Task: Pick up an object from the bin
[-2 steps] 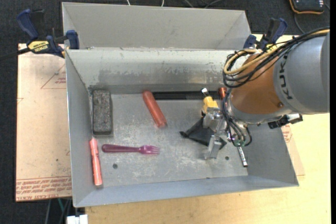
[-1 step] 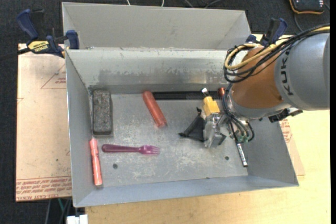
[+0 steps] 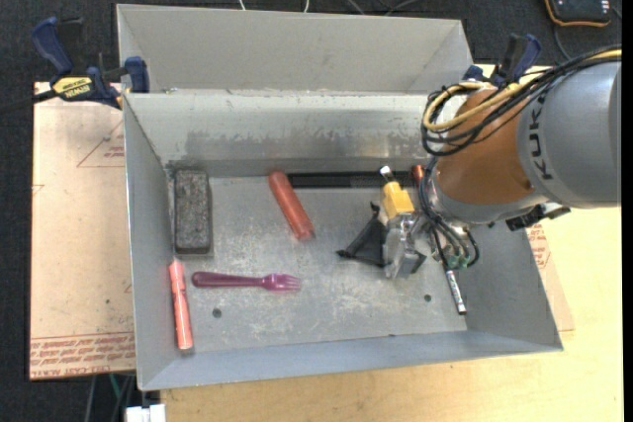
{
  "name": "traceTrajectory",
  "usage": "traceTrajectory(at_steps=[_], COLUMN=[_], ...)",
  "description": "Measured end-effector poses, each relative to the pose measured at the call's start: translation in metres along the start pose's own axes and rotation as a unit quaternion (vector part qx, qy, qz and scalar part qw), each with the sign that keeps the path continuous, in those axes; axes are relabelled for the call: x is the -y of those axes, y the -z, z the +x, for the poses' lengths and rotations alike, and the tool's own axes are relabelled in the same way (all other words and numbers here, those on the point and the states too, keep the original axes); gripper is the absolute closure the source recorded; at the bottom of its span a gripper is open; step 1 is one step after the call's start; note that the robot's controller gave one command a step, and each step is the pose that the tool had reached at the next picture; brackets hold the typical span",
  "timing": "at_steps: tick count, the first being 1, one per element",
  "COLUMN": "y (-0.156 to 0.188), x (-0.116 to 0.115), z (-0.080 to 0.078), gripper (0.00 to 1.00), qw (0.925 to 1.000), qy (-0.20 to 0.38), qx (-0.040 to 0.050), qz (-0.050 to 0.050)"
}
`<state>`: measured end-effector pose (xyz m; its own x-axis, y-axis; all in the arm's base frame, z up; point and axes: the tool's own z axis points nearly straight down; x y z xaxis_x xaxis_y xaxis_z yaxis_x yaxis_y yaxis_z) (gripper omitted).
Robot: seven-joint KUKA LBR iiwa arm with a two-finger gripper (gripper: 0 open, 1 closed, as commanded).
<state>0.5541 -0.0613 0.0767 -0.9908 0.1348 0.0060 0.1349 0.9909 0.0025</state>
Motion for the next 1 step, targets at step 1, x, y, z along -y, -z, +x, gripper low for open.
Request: traceTrajectory(at_steps=[1], y=[0.0253], x=[-0.0002], z=[0.0017], gripper=[1.0], qw=[1.0], qy=[0.0], qx=[-0.0026], qz=[0.0])
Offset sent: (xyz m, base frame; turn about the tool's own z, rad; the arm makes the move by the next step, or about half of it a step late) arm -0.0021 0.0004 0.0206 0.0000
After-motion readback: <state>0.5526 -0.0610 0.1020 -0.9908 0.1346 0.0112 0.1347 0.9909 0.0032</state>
